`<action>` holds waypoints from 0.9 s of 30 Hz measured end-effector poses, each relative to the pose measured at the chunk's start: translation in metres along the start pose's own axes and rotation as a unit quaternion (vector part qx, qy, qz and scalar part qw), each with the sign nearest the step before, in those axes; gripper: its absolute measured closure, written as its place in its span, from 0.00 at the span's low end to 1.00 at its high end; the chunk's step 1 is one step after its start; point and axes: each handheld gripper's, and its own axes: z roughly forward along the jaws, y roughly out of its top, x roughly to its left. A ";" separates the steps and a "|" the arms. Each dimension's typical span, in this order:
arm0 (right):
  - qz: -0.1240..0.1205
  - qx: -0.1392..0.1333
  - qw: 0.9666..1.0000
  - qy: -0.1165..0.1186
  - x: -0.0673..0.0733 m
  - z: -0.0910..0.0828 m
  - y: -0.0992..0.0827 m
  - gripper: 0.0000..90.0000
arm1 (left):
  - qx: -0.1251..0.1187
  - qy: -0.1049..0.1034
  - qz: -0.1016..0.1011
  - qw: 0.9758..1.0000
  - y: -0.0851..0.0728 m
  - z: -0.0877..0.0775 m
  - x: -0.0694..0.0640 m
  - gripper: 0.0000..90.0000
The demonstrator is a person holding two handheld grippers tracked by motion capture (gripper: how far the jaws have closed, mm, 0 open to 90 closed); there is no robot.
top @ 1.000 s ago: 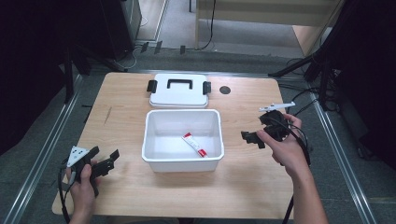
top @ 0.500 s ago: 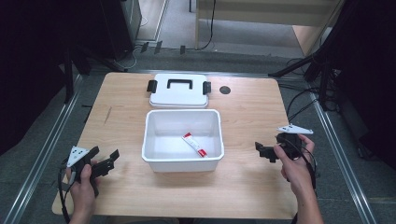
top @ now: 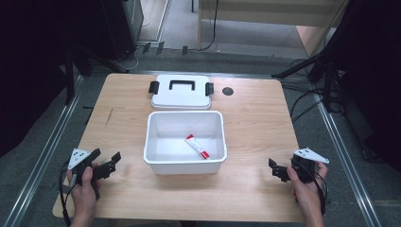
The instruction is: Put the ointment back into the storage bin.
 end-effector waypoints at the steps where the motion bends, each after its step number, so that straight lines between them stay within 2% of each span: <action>1: 0.001 -0.004 1.000 0.000 -0.002 -0.001 -0.004 0.01 | 0.000 0.000 -0.001 1.000 0.000 0.000 0.000 0.16; 5: 0.010 -0.012 1.000 0.000 -0.010 -0.008 -0.020 0.01 | -0.001 0.000 -0.001 1.000 0.000 0.000 0.000 0.16; 9: 0.031 -0.030 0.999 0.002 -0.016 -0.017 -0.033 0.01 | 0.000 -0.001 0.000 1.000 0.000 0.000 0.000 0.16; 13: 0.030 -0.033 0.999 -0.003 -0.019 -0.023 -0.042 0.01 | 0.000 -0.001 -0.001 1.000 0.000 0.000 0.000 0.16; 18: 0.049 -0.045 0.998 0.001 -0.023 -0.024 -0.046 0.01 | 0.001 -0.001 -0.003 1.000 0.000 0.001 0.001 0.16; 24: 0.043 -0.038 0.998 -0.022 -0.018 -0.020 -0.043 0.06 | 0.001 -0.001 -0.006 1.000 0.001 0.001 0.001 0.16; 27: 0.065 -0.040 0.997 -0.015 -0.023 -0.021 -0.044 0.06 | 0.003 0.000 -0.010 1.000 0.001 0.002 0.002 0.16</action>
